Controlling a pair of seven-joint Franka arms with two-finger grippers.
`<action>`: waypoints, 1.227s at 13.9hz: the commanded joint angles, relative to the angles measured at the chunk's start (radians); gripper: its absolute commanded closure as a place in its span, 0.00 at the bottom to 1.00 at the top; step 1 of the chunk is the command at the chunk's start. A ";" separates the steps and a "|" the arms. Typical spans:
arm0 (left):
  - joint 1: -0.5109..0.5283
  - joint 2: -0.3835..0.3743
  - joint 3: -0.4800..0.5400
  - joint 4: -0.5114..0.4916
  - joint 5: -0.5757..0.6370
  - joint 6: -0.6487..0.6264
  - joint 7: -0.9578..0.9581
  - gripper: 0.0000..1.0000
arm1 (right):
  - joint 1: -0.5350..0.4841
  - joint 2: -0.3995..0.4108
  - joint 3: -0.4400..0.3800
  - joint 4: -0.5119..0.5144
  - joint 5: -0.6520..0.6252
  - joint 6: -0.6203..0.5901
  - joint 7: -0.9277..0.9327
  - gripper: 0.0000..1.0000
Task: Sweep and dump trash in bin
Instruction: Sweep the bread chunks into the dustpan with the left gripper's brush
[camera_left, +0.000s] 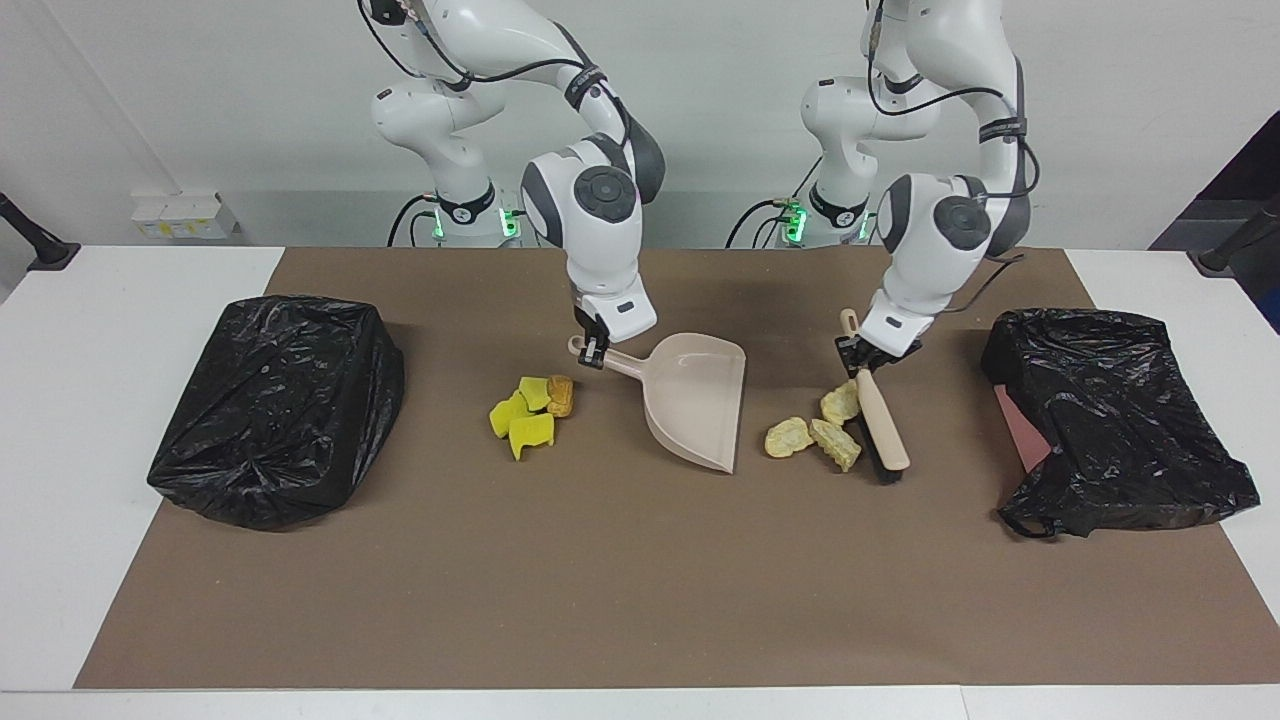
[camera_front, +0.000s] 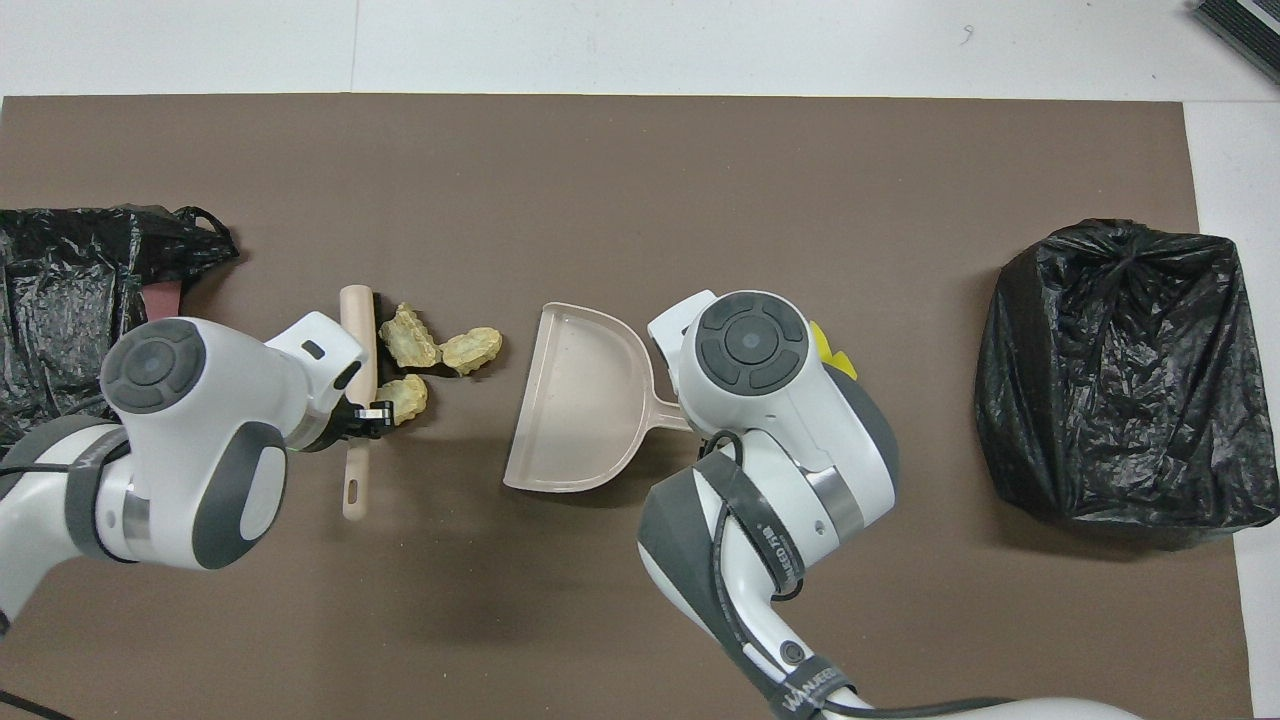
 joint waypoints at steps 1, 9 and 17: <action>-0.082 0.017 0.008 -0.002 -0.019 0.038 0.008 1.00 | 0.014 -0.005 0.002 -0.029 0.011 0.047 0.070 1.00; -0.353 0.001 -0.003 0.035 -0.187 0.029 -0.077 1.00 | 0.024 -0.010 0.002 -0.046 0.011 0.056 0.104 1.00; -0.171 -0.141 0.026 0.107 -0.171 -0.182 -0.081 1.00 | 0.001 -0.017 0.001 -0.034 0.010 0.049 0.092 1.00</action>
